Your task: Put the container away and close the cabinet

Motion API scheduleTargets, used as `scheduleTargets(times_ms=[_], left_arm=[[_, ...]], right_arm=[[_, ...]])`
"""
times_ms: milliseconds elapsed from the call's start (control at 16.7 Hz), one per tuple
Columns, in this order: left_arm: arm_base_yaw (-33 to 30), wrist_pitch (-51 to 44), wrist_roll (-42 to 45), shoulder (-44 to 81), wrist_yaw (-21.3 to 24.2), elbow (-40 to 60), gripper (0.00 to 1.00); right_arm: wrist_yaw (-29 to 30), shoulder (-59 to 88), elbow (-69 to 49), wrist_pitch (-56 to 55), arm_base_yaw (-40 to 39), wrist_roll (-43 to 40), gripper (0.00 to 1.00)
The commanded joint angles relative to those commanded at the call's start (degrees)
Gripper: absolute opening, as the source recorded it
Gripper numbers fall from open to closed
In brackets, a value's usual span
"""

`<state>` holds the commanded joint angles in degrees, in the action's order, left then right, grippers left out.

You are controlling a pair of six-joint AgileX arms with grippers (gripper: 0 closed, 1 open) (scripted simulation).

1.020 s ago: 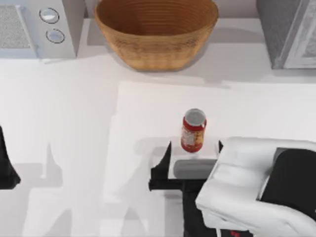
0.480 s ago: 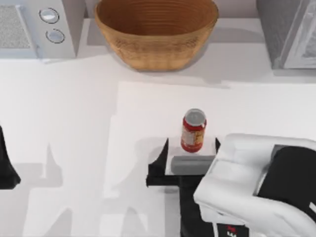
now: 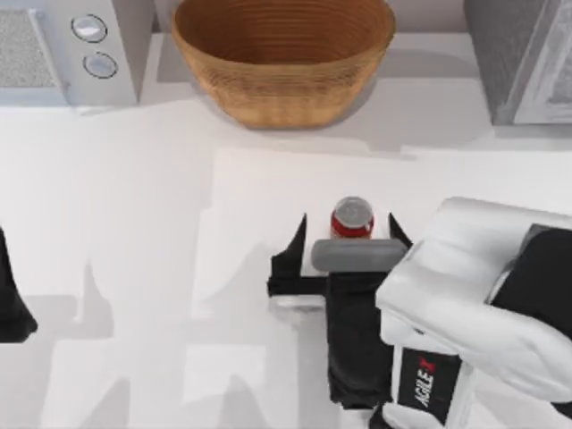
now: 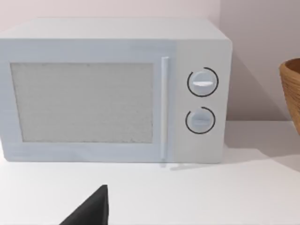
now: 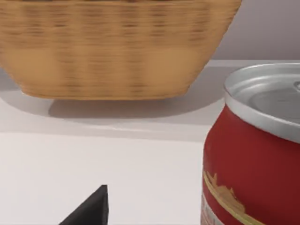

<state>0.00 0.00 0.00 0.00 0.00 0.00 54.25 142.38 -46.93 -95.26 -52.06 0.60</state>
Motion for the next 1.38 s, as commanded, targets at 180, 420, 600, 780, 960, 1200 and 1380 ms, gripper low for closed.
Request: scheduleTargets(times_ms=[180, 420, 600, 780, 960, 1200, 1380], left_arm=[[0.00, 0.00, 0.00, 0.00, 0.00, 0.00, 1.00], [0.00, 0.00, 0.00, 0.00, 0.00, 0.00, 1.00], [0.00, 0.00, 0.00, 0.00, 0.00, 0.00, 1.00], [0.00, 0.00, 0.00, 0.00, 0.00, 0.00, 1.00], [0.00, 0.00, 0.00, 0.00, 0.00, 0.00, 1.00], [0.00, 0.00, 0.00, 0.00, 0.00, 0.00, 1.00], [0.00, 0.00, 0.00, 0.00, 0.00, 0.00, 1.00]], right_arm=[[-0.67, -0.04, -0.48, 0.51, 0.67, 0.00, 1.00], [-0.67, -0.04, -0.48, 0.51, 0.67, 0.00, 0.92], [-0.67, -0.04, -0.48, 0.51, 0.67, 0.00, 0.70], [-0.67, -0.04, -0.48, 0.51, 0.67, 0.00, 0.47], [-0.67, -0.04, -0.48, 0.51, 0.67, 0.00, 0.25], [-0.67, -0.04, -0.48, 0.51, 0.67, 0.00, 0.00], [-0.67, -0.04, -0.48, 0.51, 0.67, 0.00, 0.00]])
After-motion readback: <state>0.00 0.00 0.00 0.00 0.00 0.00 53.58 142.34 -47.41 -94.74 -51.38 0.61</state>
